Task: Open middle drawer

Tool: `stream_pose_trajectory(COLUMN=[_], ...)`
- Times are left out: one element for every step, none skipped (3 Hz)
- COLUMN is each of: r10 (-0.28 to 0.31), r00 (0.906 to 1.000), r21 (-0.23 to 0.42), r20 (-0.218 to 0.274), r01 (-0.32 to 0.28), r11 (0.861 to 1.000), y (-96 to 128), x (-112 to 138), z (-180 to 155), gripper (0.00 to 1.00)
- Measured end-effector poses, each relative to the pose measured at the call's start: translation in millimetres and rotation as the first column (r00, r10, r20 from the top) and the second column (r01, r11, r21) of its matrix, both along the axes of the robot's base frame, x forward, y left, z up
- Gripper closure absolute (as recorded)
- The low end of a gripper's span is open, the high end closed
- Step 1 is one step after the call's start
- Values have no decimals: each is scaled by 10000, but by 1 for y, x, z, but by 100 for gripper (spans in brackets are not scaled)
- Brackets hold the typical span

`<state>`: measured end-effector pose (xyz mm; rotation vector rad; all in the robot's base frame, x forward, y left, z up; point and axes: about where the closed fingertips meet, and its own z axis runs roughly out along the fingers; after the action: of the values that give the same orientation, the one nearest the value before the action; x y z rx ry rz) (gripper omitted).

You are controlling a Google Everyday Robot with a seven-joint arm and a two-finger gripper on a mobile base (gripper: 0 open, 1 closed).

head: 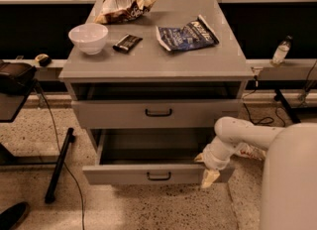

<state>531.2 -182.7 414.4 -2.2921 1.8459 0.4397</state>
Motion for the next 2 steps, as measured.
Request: stream_pose_trajectory(r10=[213, 268], r00=[9997, 9996], r21=[193, 345], r20=[-85, -58], r01=[-211, -266], r11=[9996, 9990], y=[11, 20], x=[-20, -47], z=[13, 35], gripper=[45, 46])
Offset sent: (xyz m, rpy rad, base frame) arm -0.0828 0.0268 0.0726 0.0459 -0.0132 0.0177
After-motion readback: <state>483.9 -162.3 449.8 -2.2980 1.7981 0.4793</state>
